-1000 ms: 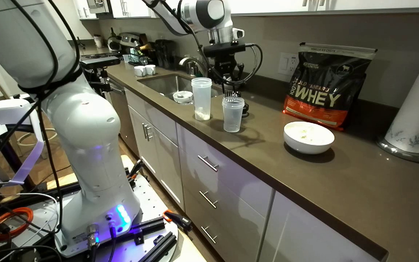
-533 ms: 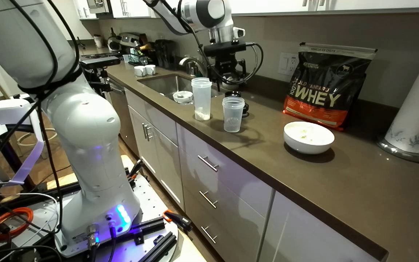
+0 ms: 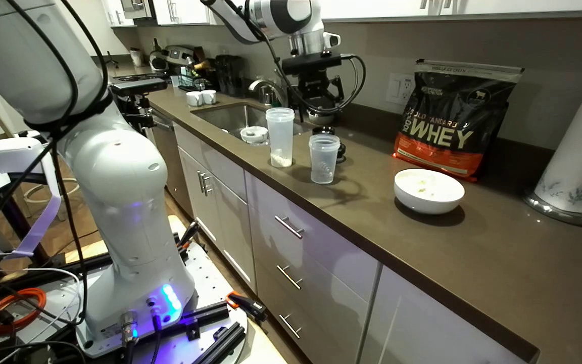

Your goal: Take the silver object from the black lid and place it in the clear cup at the right

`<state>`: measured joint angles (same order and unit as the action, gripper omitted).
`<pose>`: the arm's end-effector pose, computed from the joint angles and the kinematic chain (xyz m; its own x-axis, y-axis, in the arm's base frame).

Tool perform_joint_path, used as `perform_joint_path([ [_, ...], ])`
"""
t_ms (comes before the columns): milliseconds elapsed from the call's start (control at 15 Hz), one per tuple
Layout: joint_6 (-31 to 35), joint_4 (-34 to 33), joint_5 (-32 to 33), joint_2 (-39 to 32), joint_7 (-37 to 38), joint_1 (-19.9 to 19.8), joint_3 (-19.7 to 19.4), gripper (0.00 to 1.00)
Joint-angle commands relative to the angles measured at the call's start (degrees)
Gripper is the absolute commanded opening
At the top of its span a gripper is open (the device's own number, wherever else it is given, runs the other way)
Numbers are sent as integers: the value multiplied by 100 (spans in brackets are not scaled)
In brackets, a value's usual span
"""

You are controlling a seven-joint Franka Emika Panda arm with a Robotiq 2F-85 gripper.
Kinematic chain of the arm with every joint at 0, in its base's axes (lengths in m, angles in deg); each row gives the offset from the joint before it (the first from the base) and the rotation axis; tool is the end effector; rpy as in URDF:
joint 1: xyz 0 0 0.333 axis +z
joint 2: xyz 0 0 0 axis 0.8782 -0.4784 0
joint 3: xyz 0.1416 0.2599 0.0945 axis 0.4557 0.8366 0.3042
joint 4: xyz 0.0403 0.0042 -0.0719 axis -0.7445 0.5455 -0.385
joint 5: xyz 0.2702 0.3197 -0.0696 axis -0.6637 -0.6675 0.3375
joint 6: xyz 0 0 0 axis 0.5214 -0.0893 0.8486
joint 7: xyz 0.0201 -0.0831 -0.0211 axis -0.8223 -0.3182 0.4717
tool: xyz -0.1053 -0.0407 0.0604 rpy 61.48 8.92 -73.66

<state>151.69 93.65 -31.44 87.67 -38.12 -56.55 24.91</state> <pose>0.5071 0.0457 0.4134 0.7227 0.6889 0.0558 0.6680 -0.7169 0.1996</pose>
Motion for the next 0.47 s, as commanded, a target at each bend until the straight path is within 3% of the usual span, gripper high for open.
perform_joint_path([
  [0,-212,55,-169,246,-70,82,-81,100],
  [400,-377,112,-159,440,-73,70,-150,100],
])
